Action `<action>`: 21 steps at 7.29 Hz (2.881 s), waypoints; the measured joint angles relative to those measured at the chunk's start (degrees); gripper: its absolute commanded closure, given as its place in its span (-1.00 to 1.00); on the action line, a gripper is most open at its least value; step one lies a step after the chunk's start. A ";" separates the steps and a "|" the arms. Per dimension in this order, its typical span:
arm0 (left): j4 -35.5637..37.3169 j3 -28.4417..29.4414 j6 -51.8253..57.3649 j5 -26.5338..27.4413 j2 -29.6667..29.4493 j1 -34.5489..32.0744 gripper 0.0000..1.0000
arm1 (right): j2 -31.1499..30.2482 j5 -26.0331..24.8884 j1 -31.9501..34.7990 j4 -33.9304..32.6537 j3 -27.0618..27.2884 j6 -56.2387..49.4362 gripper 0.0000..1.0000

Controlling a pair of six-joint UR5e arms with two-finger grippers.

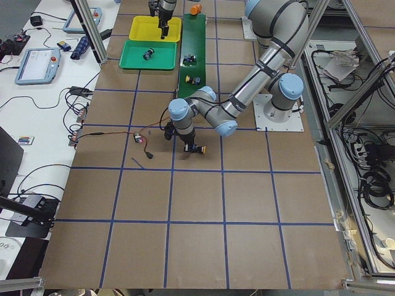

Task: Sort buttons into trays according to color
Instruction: 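Place yellow button on belt with left while right reaches green button, then lift green button into green tray with right while left withdraws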

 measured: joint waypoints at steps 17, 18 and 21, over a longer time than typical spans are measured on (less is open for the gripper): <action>-15.07 3.58 -28.21 -12.76 8.89 -25.65 -1.00 | -3.72 5.67 3.53 -3.58 13.52 10.31 -0.99; -15.30 3.80 -28.11 -13.37 9.32 -25.42 -1.00 | -3.64 5.67 3.60 -3.63 13.81 10.31 -0.79; -18.12 8.40 -28.00 -8.32 11.45 -24.91 -1.00 | -3.74 4.93 4.91 -2.61 14.41 10.23 1.00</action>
